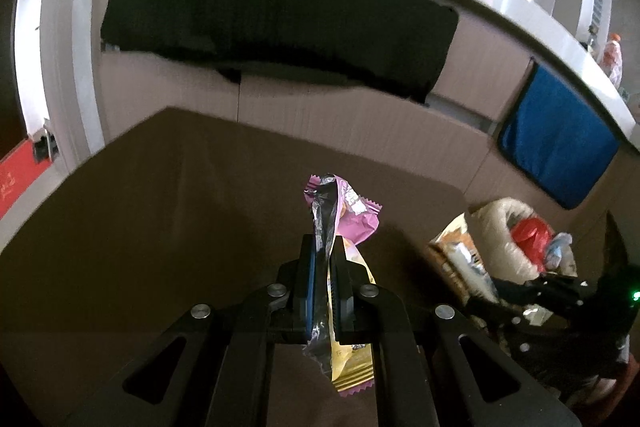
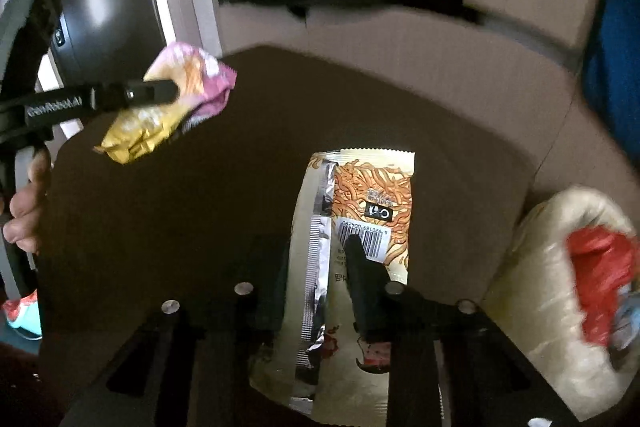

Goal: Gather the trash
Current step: 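Carry the candy wrapper and snack bag over the bin with both tools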

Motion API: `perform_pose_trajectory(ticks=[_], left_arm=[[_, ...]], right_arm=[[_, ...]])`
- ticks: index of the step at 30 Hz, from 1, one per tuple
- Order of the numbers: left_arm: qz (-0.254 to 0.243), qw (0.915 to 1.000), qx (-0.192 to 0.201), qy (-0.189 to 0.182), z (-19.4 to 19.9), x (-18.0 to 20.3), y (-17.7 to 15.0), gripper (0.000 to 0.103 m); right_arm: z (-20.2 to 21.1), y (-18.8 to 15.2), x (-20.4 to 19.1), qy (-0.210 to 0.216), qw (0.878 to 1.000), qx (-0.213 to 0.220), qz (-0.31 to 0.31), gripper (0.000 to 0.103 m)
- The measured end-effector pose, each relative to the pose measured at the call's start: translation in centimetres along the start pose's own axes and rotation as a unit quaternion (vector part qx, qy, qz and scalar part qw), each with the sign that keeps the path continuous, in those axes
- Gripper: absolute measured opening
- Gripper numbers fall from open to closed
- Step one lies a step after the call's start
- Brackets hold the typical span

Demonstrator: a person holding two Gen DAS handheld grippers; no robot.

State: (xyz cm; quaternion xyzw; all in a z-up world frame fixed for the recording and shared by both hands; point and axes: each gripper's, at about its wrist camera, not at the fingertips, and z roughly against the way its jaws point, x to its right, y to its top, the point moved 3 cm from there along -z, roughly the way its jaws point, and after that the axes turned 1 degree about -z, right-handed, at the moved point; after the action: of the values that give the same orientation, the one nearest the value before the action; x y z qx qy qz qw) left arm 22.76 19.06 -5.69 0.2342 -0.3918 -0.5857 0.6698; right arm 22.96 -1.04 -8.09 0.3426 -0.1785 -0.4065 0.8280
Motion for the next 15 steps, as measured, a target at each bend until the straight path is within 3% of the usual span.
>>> perform_pose_trajectory(ticks=[7, 15], left_arm=[[-0.021, 0.9985, 0.050, -0.007, 2.9, 4.0, 2.6, 0.007], [-0.086, 0.9876, 0.125, -0.043, 6.6, 14.1, 6.0, 0.007]], right_arm=[[5.7, 2.3, 1.2, -0.018, 0.997, 0.070, 0.002, 0.022], [14.6, 4.8, 5.6, -0.062, 0.985, 0.157, -0.030, 0.022]])
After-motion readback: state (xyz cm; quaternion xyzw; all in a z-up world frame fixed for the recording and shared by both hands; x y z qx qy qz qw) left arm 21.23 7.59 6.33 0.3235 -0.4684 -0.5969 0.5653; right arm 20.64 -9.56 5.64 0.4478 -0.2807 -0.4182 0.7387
